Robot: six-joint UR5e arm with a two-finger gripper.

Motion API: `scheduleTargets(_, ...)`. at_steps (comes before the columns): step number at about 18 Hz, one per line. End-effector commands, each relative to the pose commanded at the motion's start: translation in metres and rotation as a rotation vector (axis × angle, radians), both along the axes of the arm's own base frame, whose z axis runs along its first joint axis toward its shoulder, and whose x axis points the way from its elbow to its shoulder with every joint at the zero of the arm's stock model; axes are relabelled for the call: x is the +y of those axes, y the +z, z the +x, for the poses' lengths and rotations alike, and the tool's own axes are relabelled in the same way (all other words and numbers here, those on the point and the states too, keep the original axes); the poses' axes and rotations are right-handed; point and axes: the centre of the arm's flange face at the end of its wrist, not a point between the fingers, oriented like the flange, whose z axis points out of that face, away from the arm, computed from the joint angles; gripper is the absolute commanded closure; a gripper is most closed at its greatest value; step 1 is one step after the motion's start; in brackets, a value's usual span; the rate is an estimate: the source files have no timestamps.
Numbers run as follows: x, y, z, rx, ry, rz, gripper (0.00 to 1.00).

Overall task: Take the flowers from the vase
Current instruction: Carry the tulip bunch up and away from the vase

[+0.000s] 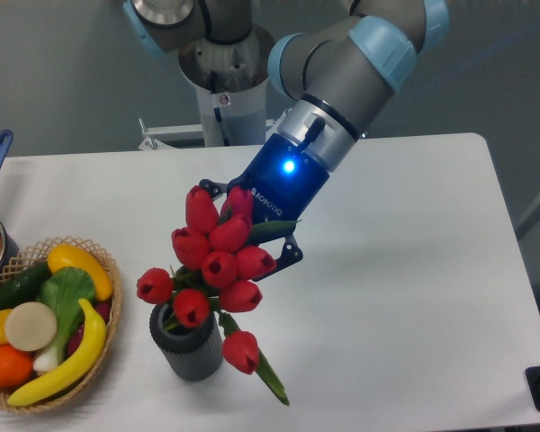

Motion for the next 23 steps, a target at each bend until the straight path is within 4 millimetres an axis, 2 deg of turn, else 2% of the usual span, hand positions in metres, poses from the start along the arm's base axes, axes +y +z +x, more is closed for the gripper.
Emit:
scheduleTargets(5, -0.031, 0.003, -0.038, 0.02, 0.075, 0.0, 0.71)
scheduleTargets(9, -0.071, 0.005, -0.079, 0.069, 0.146, 0.007, 0.71)
scheduleTargets(12, -0.1, -0.002, -0.107, 0.101, 0.188, 0.005, 0.71)
scheduleTargets(21, -0.132, -0.018, -0.133, 0.106, 0.24, -0.013, 0.71)
scheduleTargets(23, -0.133, -0.023, -0.137, 0.102, 0.242, -0.017, 0.71)
